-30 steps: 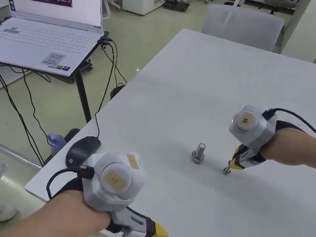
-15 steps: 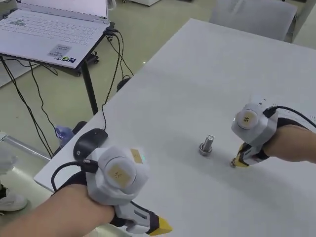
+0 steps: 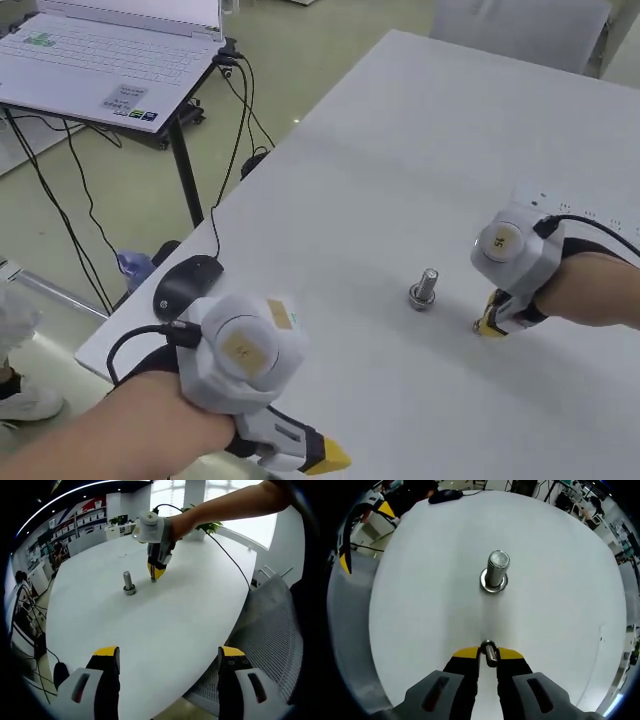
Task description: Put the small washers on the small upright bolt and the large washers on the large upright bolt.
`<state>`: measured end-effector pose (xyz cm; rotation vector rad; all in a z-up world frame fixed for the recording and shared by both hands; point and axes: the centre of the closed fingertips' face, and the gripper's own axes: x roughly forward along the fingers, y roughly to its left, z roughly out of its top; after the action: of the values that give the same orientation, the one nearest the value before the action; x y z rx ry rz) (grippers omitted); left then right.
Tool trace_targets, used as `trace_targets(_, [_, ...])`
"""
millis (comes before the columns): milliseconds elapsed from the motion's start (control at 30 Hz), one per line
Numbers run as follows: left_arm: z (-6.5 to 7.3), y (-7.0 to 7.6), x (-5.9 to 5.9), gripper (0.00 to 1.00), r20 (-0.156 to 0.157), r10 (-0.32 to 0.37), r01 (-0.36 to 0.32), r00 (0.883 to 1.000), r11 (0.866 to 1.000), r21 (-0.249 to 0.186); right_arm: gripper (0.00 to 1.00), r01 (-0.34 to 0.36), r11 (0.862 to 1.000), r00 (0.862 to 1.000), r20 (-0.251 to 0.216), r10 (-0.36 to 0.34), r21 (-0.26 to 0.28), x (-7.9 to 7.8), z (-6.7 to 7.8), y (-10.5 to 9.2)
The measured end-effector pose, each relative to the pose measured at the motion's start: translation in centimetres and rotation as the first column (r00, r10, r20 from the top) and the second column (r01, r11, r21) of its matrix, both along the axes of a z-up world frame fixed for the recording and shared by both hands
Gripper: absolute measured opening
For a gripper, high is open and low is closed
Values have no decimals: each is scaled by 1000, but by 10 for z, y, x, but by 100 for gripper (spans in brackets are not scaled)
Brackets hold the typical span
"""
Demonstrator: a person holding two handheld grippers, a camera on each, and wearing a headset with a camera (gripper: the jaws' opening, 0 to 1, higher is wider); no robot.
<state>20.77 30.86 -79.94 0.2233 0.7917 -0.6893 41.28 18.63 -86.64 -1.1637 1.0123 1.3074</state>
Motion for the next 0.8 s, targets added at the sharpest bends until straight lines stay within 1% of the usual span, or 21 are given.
trace_targets(300, [1,0,-1,79,0,-4,4,1000,1000,1,14,4,1000,1000,9,-4,-1,-4,3,0])
trace_targets(467, [-1,0,-4,79,-5,-3,3,1000,1000,2,14,10,1000,1000,10,-10,6,-3,3,0])
trace_targets(667, [-2,1,-7,78,-10,-5,5,1000,1000,4,18,16,1000,1000,14,-16,18,-4,5,2])
trace_targets(800, [-1,1,-6,78,-8,-6,6,1000,1000,6,21,18,999,1000,23,-19,43,-4,12,4])
